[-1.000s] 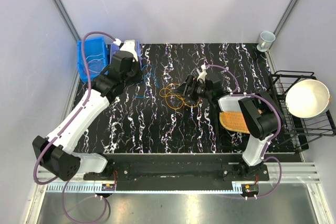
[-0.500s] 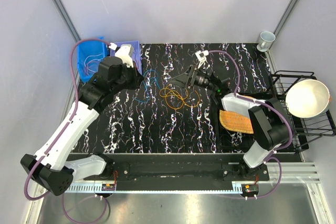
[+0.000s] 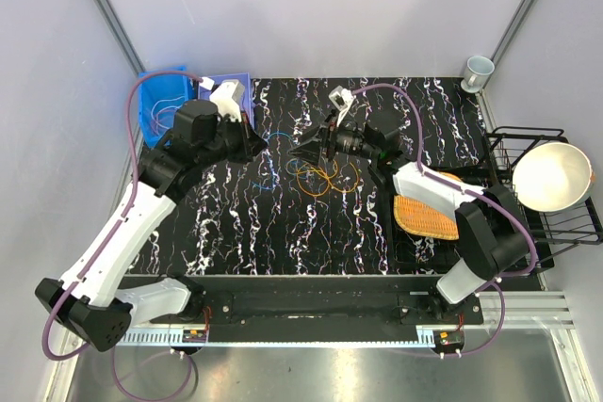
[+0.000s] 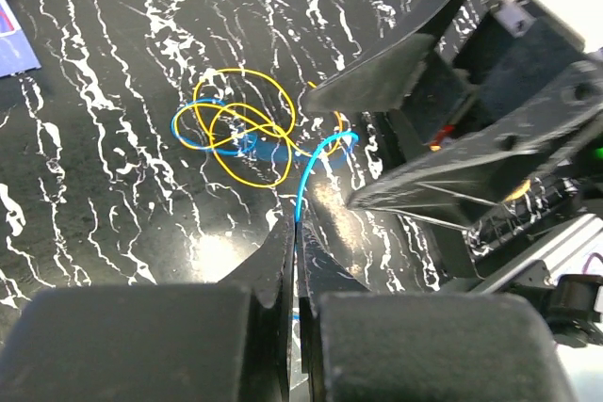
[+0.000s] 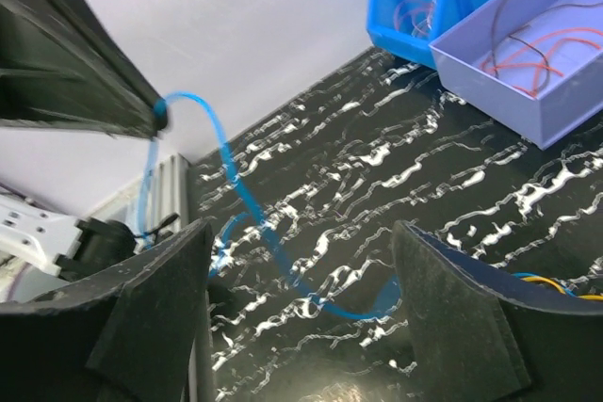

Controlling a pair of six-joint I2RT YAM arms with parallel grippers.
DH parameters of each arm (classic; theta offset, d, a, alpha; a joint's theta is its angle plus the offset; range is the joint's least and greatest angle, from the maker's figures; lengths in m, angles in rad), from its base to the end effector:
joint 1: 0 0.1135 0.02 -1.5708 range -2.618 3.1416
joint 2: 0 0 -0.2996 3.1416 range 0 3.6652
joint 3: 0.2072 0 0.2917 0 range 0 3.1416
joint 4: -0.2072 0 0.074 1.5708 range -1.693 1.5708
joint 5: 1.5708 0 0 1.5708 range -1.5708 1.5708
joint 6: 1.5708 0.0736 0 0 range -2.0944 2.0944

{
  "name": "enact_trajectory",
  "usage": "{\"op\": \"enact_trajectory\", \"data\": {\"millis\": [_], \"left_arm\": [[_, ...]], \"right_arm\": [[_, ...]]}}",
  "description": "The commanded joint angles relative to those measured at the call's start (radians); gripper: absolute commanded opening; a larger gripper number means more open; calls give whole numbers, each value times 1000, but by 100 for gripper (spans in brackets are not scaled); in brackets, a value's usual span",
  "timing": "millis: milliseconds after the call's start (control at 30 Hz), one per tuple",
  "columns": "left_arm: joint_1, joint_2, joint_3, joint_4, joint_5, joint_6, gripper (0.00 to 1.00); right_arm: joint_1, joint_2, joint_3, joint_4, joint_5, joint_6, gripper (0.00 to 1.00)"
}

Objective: Untangle the cables

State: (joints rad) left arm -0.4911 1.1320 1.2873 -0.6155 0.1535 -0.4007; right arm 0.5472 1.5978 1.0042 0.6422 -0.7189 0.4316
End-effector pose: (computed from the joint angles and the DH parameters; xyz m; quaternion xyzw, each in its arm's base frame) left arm 0.2565 -0.1500 0.4230 0.0787 0.8445 -0.2855 0.4462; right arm 0.3399 0.2638 0.3093 -0.2916 0.6298 0.5328 0.4842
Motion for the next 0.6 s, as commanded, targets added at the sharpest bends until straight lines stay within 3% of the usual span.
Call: {"op": "enact_trajectory", "data": {"millis": [0,200,367,567], "left_arm": [[-1,-26,73,10,50,-15,0],[-1,-26,95,5,58,-13,0],[-1,-18,96,3,57,-20,0],[-1,-23,102,7,54,-21,0]], "right_arm": [[10,-24,37,-36,35,-85,79],[26,-15,37,-27,41,-80,65],[43,-9,42,-12,39,-63,61],[46,-2,19,14,64,-48,45]]}}
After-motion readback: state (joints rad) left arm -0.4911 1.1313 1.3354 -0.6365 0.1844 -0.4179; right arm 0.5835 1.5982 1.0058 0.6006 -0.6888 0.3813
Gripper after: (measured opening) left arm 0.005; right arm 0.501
